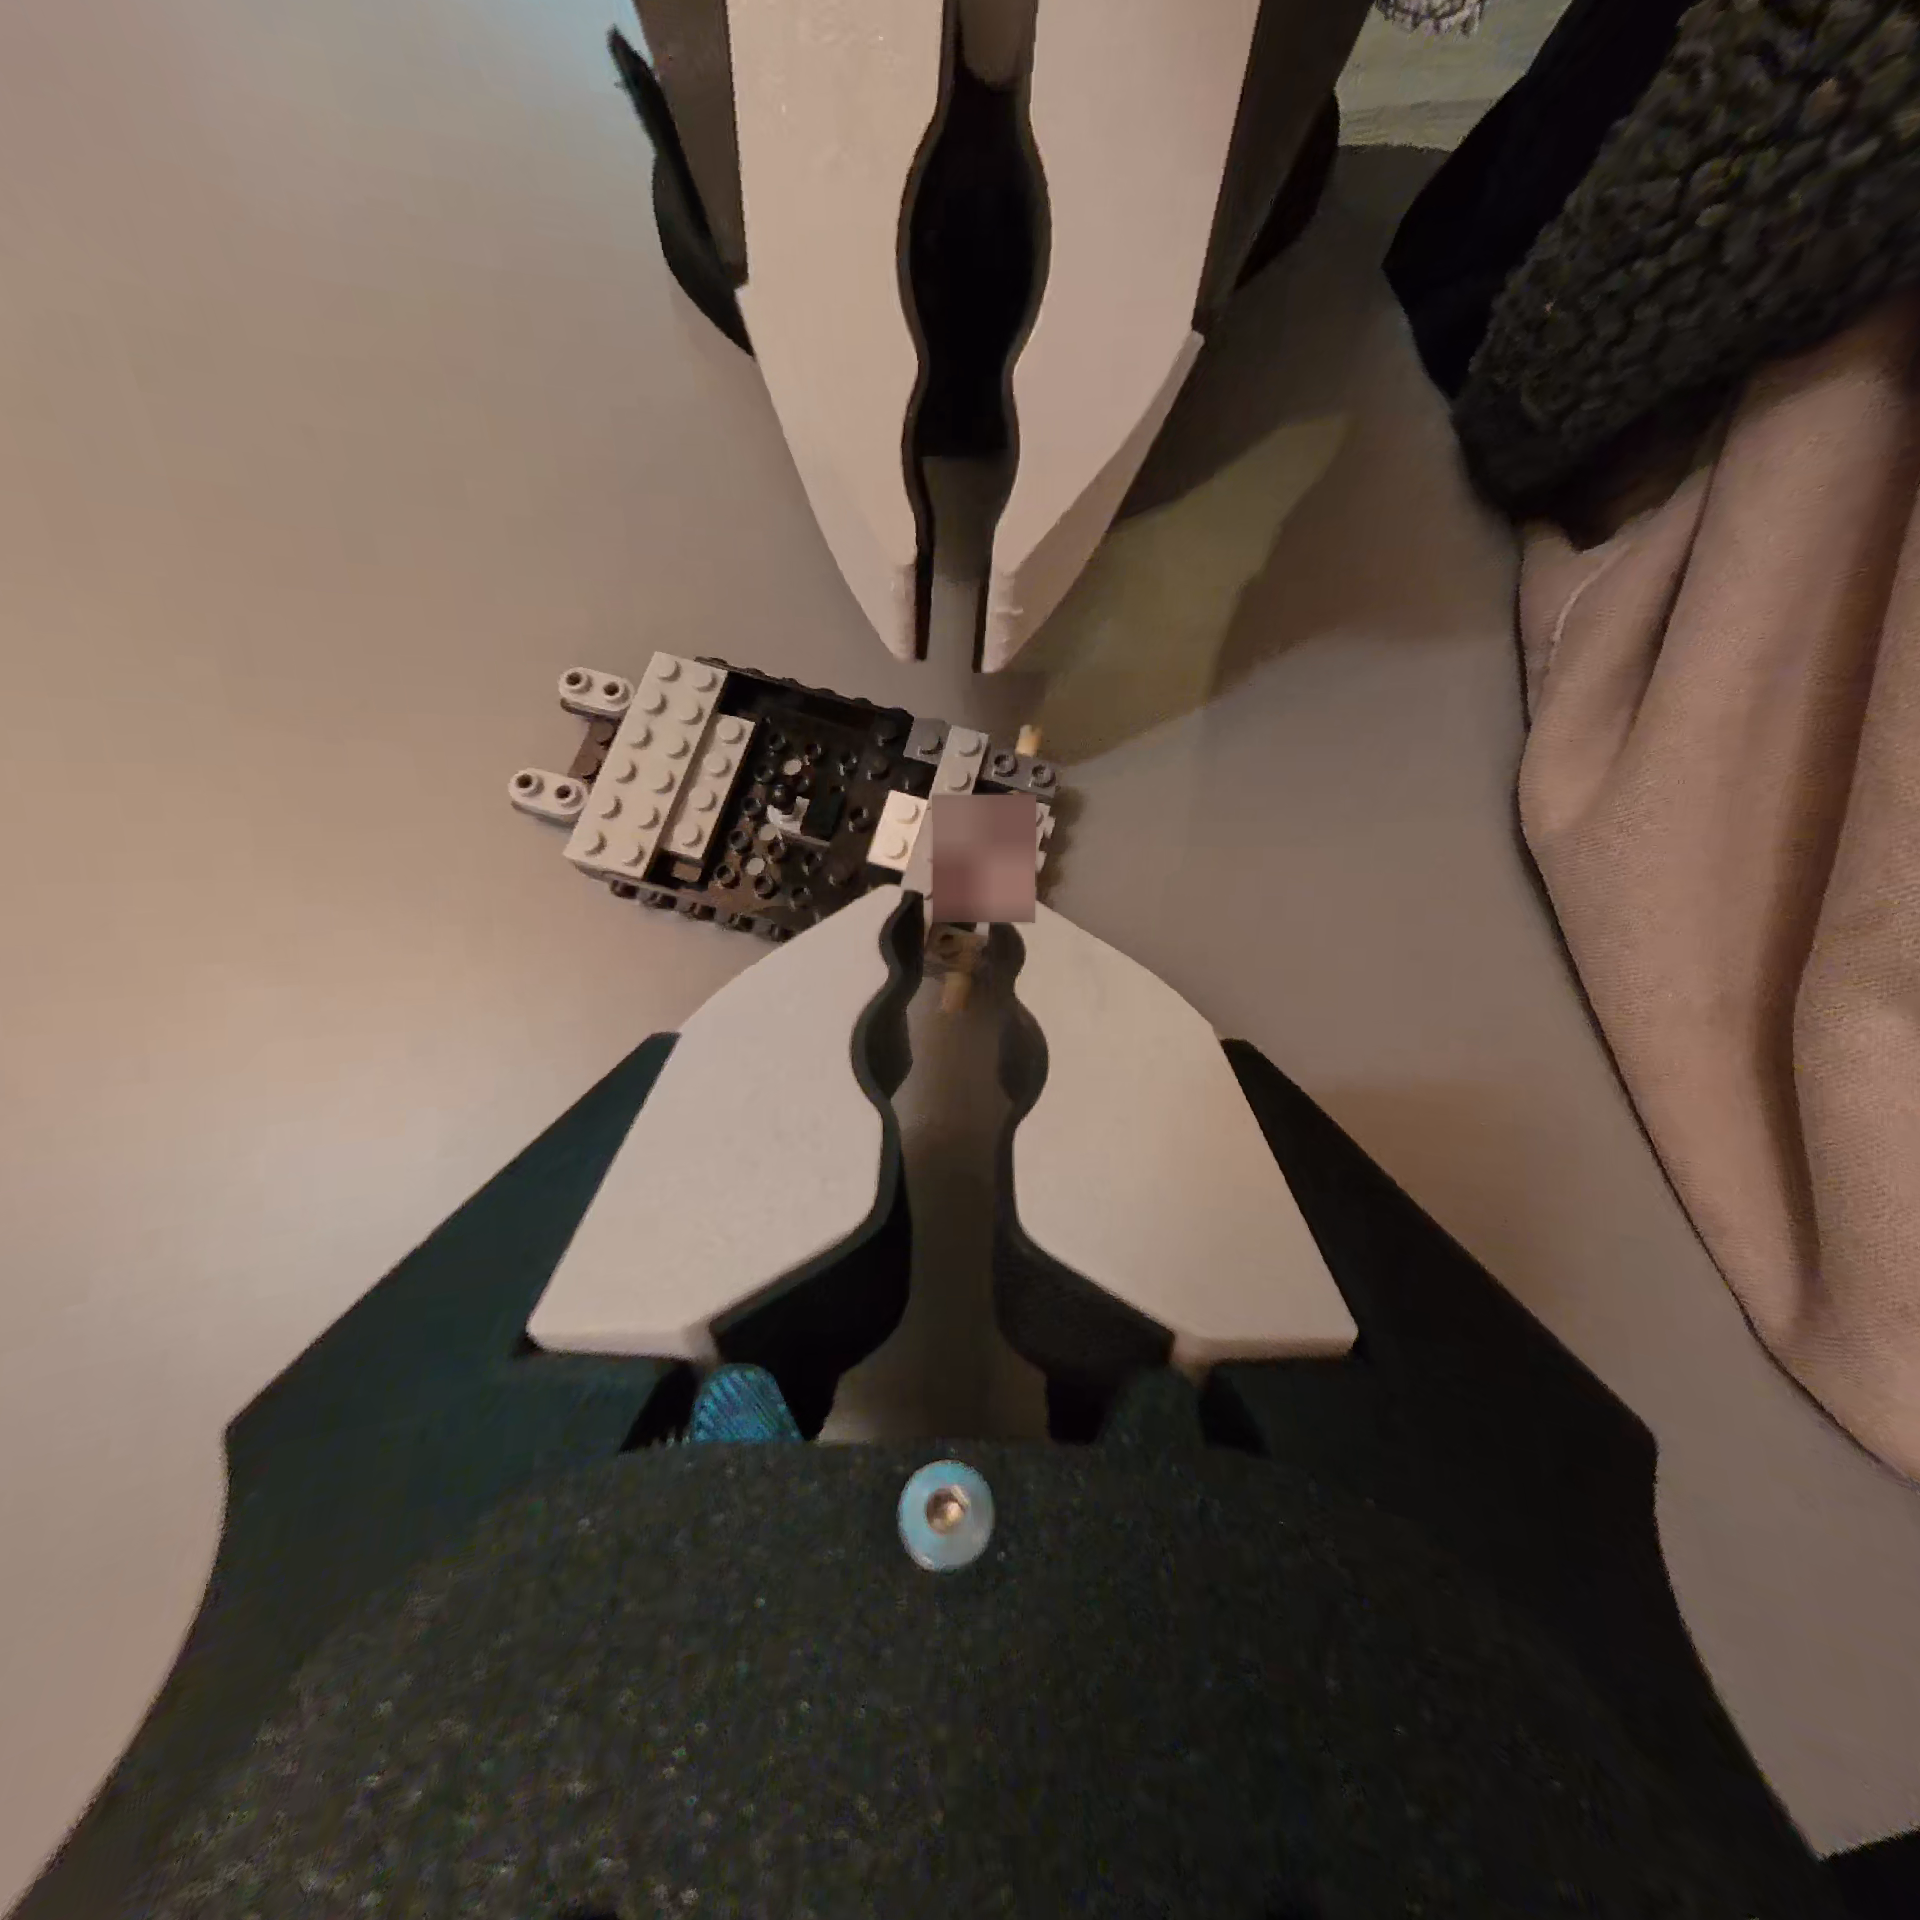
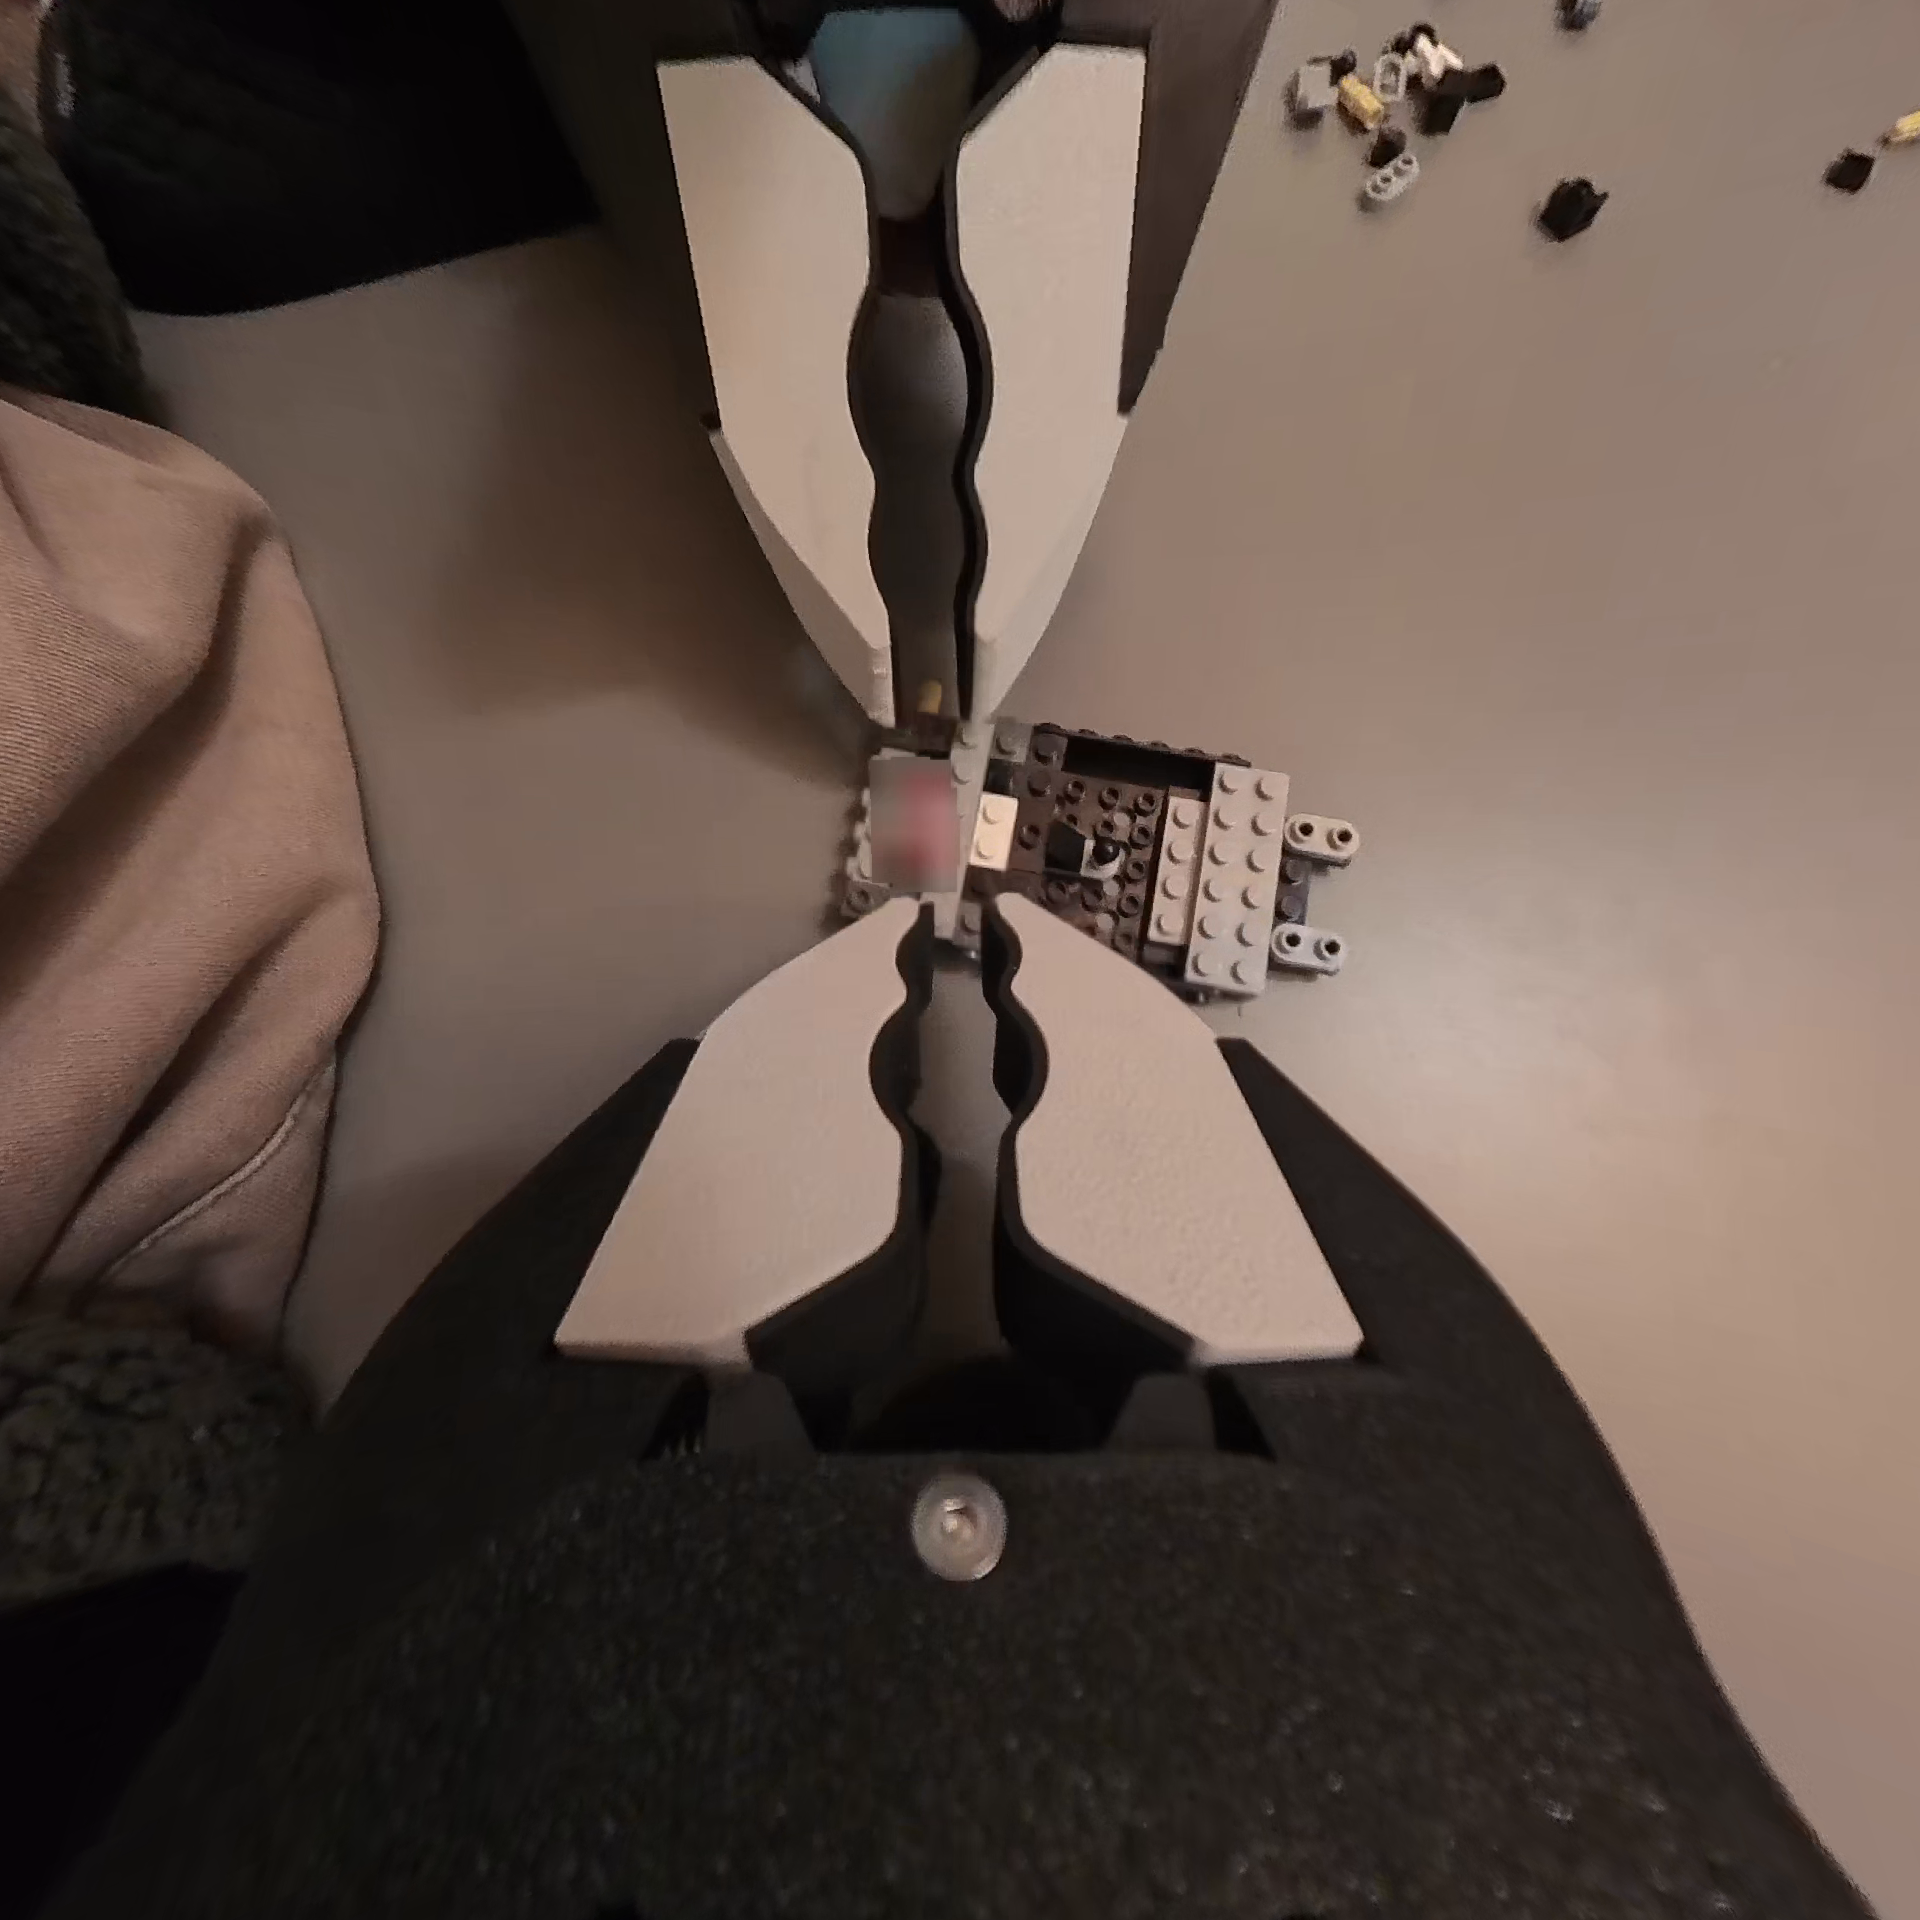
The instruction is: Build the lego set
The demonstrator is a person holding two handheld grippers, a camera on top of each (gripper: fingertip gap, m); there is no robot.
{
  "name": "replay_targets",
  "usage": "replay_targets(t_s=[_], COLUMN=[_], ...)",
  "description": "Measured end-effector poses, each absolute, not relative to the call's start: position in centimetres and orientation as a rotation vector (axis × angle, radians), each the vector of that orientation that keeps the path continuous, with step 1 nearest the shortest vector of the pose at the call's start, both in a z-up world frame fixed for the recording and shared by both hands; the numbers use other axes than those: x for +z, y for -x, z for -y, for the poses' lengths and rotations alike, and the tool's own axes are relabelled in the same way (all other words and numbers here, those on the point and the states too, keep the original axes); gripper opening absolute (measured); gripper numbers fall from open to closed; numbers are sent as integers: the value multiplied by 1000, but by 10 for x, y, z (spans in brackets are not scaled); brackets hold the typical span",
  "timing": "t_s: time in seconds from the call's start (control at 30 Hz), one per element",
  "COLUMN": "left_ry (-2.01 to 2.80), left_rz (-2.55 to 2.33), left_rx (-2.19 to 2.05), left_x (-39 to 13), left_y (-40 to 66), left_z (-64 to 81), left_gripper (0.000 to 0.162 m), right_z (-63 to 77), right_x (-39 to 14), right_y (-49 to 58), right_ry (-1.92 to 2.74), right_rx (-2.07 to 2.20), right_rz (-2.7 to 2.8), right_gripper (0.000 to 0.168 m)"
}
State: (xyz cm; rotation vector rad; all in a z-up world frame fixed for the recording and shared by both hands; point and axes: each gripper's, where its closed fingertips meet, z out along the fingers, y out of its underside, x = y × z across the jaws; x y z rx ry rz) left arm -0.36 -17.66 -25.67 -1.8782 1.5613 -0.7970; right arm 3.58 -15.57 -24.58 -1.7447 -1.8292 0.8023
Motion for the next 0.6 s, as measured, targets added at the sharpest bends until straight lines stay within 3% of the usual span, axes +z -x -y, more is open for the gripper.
replay_targets(t_s=[0.37, 0.53, 0.6], left_ry=[1890, 1910, 1934], left_rz=[-1549, -1406, -1375], left_rx=[-776, -720, -681], left_x=[-255, -248, -253], left_y=[5, 11, 15], left_z=[181, 179, 183], left_gripper=[16, 19, 20], right_z=[134, 107, 96], right_x=[-246, -248, -256], right_y=[-37, -47, -49], right_ry=[1742, 1511, 1358], right_rx=[798, 717, 550], right_rz=[1802, 2016, 2206], right_gripper=[13, 32, 48])
